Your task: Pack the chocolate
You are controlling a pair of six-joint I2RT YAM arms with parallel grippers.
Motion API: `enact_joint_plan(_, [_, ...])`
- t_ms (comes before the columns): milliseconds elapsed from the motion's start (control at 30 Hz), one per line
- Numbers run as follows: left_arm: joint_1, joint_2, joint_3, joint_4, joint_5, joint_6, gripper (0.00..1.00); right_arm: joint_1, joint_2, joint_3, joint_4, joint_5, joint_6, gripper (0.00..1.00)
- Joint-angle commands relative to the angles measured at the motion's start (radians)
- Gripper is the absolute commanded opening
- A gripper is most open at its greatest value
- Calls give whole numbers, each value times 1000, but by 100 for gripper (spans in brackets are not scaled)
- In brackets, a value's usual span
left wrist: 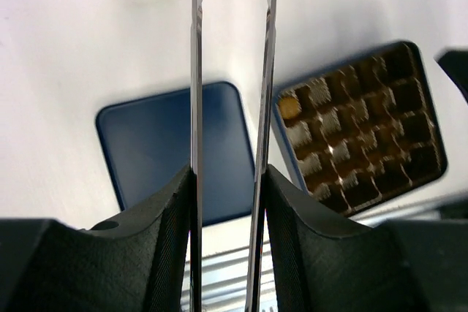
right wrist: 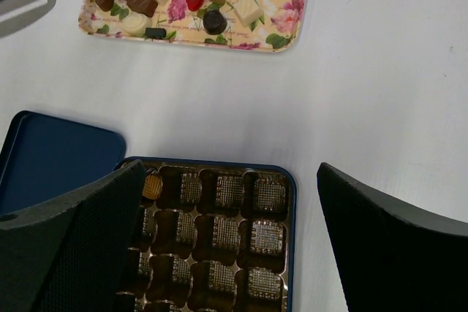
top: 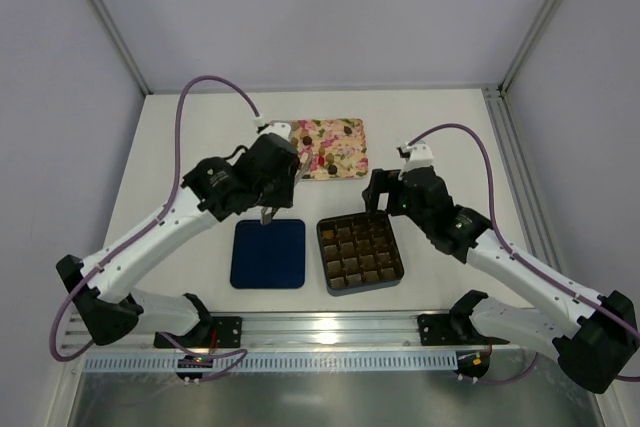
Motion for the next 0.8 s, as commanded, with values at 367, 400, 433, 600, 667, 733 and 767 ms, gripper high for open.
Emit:
enact_joint_plan(367, [258, 290, 77, 137, 101, 212, 44, -1, 21, 28, 21, -22, 0, 100])
enact_joint_plan(400, [260, 308, 77, 145, 108, 215, 44, -1, 21, 28, 20, -22, -2, 100])
enact_joint_plan(433, [261, 318, 77, 151, 112, 219, 44, -1, 22, 28, 20, -23, -3, 100])
enact_joint_plan(600, [273, 382, 85, 169, 118, 224, 44, -1, 22, 26, 20, -20, -5, 100])
enact_joint_plan(667, [280, 396, 90, 175, 118, 225, 44, -1, 22, 23, 20, -17, -8, 100])
enact_joint_plan(733, [289, 416, 93, 183, 126, 227, 44, -1, 22, 23, 20, -16, -10, 100])
enact_joint_plan(767, [290, 422, 93, 189, 126, 230, 44, -1, 21, 23, 18, -14, -13, 100])
